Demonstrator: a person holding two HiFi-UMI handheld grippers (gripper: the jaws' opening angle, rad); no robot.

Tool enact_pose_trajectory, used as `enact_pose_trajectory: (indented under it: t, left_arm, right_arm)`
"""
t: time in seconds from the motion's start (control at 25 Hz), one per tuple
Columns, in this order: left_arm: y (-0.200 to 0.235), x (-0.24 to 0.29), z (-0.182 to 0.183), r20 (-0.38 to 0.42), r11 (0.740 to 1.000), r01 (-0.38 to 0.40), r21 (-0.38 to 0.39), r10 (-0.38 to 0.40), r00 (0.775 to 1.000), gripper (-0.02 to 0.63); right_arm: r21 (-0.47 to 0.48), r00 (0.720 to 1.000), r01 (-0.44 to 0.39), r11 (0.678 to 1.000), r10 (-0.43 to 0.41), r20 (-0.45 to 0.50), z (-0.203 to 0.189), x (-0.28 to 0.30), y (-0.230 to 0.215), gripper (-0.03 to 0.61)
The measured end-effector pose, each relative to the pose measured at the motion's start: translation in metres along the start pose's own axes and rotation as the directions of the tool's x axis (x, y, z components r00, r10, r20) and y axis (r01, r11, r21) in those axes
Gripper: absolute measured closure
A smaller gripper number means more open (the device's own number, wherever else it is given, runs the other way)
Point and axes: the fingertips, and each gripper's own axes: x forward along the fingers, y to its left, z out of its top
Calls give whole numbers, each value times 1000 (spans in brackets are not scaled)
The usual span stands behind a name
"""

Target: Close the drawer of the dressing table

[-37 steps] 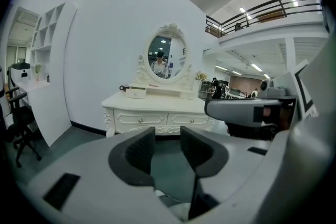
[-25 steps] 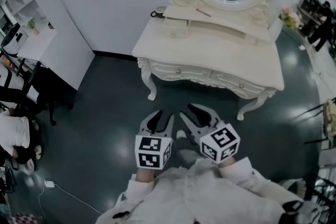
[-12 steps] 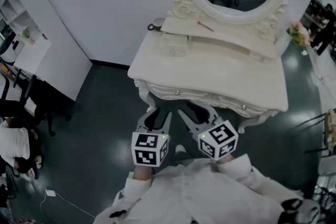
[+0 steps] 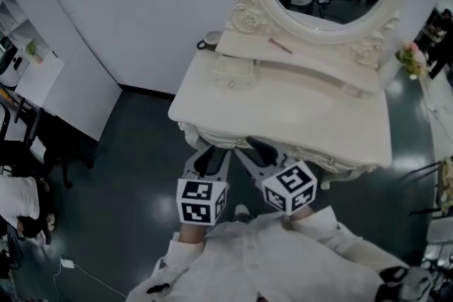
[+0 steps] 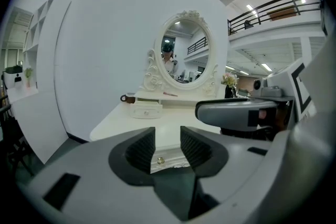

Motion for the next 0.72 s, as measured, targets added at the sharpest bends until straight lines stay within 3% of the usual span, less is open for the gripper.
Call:
enact_pose_trajectory:
  t: [0.4,0.72]
  left_arm:
    - [-3,23,-10,-58,999,33,-16,-34,998,483]
    - [12,49,8,-60,998,62,1,-62,996,483]
  right_arm:
    - [35,999,17,999,-16,-43,-16,6,-17,457]
    - [55,994,100,993,-98,-40,-9,17,-47,457]
